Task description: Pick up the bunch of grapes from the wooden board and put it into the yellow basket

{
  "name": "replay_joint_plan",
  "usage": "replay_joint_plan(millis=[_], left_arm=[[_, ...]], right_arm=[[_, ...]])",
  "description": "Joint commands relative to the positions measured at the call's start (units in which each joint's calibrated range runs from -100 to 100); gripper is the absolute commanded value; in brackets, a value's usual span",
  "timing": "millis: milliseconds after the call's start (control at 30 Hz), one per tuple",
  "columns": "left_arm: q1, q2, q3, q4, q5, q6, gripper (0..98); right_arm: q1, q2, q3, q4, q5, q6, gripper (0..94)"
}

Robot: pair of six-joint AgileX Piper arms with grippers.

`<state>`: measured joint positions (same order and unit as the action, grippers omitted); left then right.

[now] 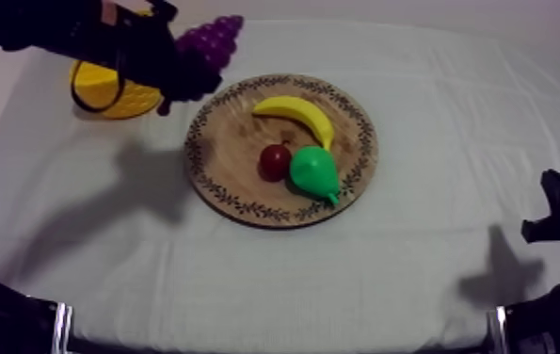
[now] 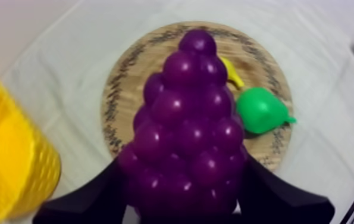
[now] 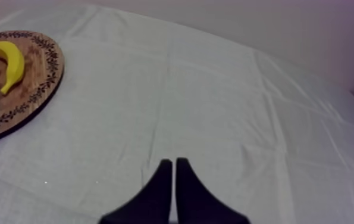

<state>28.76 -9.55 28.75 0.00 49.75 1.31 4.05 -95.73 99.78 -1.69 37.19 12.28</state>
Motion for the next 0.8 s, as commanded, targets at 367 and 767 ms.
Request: replay_joint_plan(millis=[367,767], left_arm=[[-15.0,-2.4,9.5,1.92,1.8,4.4,50.2],[-23.4,7.5,-3.8,2.38,6.8,3.3,52.9]], right_arm=[[0.0,0.0,0.0,0.0,0.0,0.0,0.5],[0.0,0.0,0.0,0.0,0.0,0.0,0.5]])
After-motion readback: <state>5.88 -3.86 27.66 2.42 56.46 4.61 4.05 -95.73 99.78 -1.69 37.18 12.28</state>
